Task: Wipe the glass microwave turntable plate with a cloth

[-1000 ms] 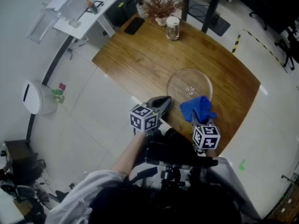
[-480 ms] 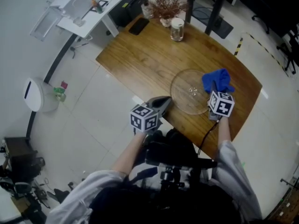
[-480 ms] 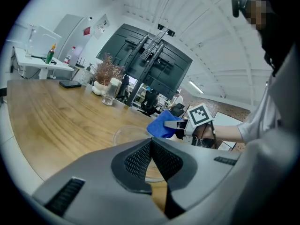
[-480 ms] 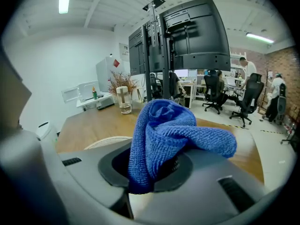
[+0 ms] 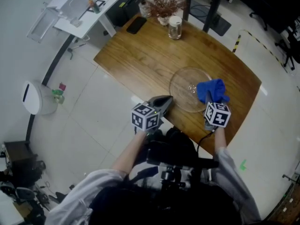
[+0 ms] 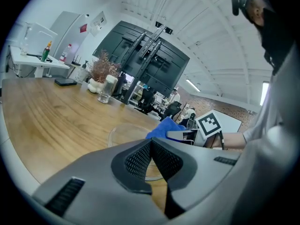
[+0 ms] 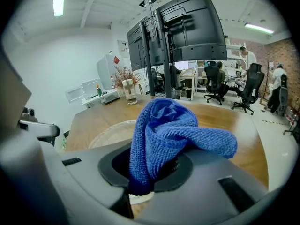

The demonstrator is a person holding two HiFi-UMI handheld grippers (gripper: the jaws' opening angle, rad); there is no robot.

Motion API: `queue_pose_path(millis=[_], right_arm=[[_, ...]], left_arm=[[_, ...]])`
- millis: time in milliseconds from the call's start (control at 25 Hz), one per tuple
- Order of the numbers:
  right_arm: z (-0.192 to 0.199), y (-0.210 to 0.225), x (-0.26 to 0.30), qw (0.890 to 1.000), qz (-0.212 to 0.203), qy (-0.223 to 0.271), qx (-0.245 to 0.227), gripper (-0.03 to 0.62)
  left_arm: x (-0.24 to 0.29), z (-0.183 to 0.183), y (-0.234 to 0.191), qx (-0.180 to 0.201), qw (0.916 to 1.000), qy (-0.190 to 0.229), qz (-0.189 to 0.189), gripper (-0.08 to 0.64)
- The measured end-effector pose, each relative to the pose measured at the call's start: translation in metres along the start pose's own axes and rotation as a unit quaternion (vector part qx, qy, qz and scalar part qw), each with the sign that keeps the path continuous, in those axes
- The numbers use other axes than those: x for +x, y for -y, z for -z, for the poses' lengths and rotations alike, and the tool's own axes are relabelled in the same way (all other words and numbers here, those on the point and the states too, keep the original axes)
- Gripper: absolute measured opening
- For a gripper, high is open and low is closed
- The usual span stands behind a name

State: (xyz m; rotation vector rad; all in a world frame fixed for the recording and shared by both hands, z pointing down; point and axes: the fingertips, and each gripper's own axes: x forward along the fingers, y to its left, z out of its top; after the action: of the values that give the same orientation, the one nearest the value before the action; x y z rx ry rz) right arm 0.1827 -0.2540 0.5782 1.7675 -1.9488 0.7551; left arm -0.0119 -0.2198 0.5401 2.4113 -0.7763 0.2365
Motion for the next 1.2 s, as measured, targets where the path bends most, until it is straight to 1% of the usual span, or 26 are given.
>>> queue_pose_path(millis=[360, 480, 560, 640, 720, 840, 1000, 1200], right_arm=[[0.060, -0.043, -0.062, 0.999, -0.038, -0.019, 0.014, 0.078], [0.079, -0.053, -0.075, 0.998, -0.048, -0.031, 0.022, 0.080], [0.084, -0.056, -0.079, 0.998, -0.051, -0.034, 0.022, 0.078], [0.079, -0.053, -0.080, 0.998, -0.050, -0.032, 0.017, 0.078], [0.065, -0.044, -0.078, 0.999, -0.041, -0.021, 0.014, 0.078], [0.037, -0.017, -0.068, 1.000, -0.010, 0.006, 0.022, 0.078], [0.004, 0.025, -0.048, 0.998, 0.039, 0.028, 0.037, 0.080], [-0.019, 0.058, -0.024, 0.996, 0.069, 0.034, 0.048, 0.078]], left_arm=[[0.015, 0.006, 0.019, 0.012, 0.9991, -0.019, 0.036, -0.001], [0.018, 0.009, 0.022, 0.014, 0.9987, -0.024, 0.042, 0.000], [0.018, 0.010, 0.022, 0.014, 0.9987, -0.025, 0.043, 0.000], [0.018, 0.010, 0.023, 0.014, 0.9986, -0.025, 0.044, 0.000], [0.018, 0.009, 0.023, 0.014, 0.9986, -0.025, 0.044, 0.000], [0.015, 0.010, 0.020, 0.012, 0.9988, -0.024, 0.041, 0.000], [0.010, 0.010, 0.016, 0.008, 0.9992, -0.020, 0.034, 0.000], [0.007, 0.009, 0.013, 0.006, 0.9995, -0.017, 0.027, -0.001]])
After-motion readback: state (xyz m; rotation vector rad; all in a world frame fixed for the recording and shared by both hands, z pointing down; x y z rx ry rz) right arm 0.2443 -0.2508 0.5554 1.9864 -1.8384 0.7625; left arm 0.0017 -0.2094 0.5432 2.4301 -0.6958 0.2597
